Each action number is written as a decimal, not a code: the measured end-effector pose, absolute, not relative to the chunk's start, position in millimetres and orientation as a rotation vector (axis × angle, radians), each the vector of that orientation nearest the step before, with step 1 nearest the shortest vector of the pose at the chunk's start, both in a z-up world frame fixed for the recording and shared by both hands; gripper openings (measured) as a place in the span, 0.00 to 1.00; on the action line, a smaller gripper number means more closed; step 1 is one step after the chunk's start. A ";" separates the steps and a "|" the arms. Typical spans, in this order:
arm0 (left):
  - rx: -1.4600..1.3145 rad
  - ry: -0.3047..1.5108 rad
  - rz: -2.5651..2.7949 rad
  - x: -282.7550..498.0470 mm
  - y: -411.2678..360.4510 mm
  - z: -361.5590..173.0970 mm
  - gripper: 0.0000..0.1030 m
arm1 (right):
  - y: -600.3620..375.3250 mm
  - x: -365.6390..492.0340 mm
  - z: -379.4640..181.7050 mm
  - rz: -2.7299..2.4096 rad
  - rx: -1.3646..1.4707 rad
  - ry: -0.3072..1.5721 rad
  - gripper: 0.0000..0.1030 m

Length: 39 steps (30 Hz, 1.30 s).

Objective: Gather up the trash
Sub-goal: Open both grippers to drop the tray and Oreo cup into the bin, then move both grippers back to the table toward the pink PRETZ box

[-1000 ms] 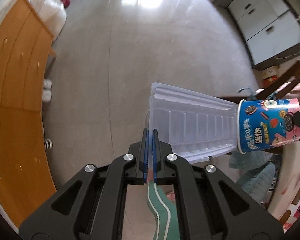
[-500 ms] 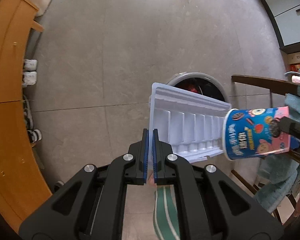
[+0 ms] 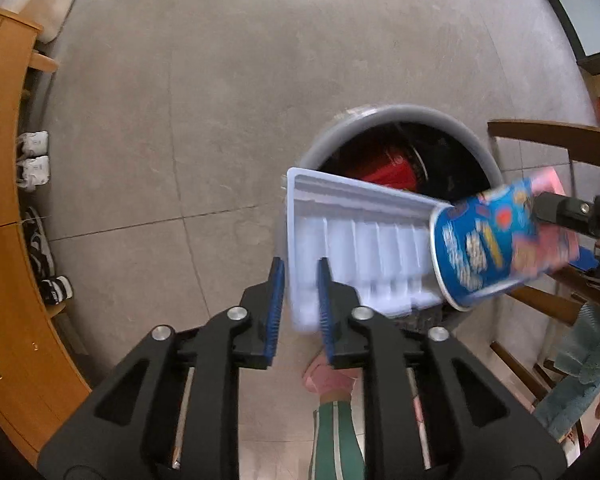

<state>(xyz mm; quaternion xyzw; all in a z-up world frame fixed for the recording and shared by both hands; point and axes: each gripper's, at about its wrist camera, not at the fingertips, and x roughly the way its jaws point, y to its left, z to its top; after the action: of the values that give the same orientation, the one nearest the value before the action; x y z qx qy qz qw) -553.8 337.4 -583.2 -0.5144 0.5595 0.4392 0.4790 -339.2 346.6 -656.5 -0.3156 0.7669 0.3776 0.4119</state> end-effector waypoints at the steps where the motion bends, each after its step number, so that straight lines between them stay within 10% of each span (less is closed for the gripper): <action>1: -1.239 1.376 1.063 -549.3 338.4 -587.4 0.37 | 346.1 -339.1 -661.2 0.940 -0.806 1.937 0.74; 18: -1.151 1.403 1.045 -550.6 322.0 -547.5 0.68 | 330.9 -347.4 -605.8 0.994 -0.822 1.917 0.75; 28: -1.077 1.219 1.102 -576.2 308.6 -347.3 0.80 | 342.2 -375.0 -372.6 1.410 -0.656 1.771 0.79; 39: -0.678 1.100 0.807 -399.6 290.8 -131.5 0.93 | 232.9 -196.3 -146.0 1.327 -0.292 1.464 0.85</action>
<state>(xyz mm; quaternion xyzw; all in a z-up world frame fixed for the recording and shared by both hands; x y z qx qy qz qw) -399.6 290.8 -131.5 -0.3071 0.4985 0.3656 0.7236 -196.3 232.9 -146.0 -0.1230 0.6162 0.5586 0.5414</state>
